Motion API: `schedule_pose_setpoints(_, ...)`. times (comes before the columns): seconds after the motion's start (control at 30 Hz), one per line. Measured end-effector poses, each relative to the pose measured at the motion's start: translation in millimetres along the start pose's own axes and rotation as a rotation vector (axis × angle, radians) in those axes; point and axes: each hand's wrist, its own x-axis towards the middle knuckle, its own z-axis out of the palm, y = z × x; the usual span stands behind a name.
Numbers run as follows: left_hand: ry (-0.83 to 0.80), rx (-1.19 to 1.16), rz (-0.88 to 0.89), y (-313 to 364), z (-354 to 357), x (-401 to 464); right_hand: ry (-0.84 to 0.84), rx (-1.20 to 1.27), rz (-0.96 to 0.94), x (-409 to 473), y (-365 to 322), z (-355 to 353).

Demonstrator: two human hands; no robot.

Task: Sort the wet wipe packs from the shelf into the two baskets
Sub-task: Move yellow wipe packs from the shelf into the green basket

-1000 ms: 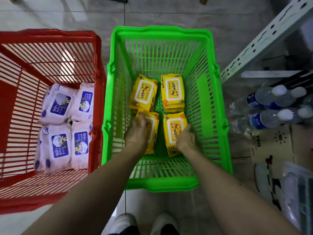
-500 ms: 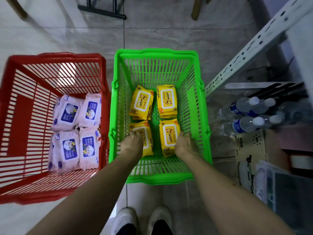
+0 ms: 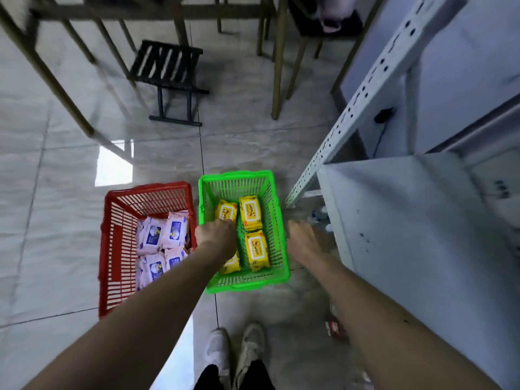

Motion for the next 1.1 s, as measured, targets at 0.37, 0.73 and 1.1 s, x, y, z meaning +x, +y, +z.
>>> schedule_pose_setpoints(0.37, 0.364, 0.108, 0.296, 50.6, -234.0, -152.9, 0.222, -0.081, 0.104, -172.6, 32.2, -232.2)
schedule_pose_setpoints(0.73, 0.612, 0.216, 0.694, 162.9, -347.1, -321.8, 0.507, -0.065, 0.390, -372.0, 98.5, -326.0)
schedule_pose_setpoints(1.1, 0.623, 0.212, 0.956, 328.6, -326.3, -418.3, 0.418, -0.116, 0.742, -511.2, 237.8, -306.7)
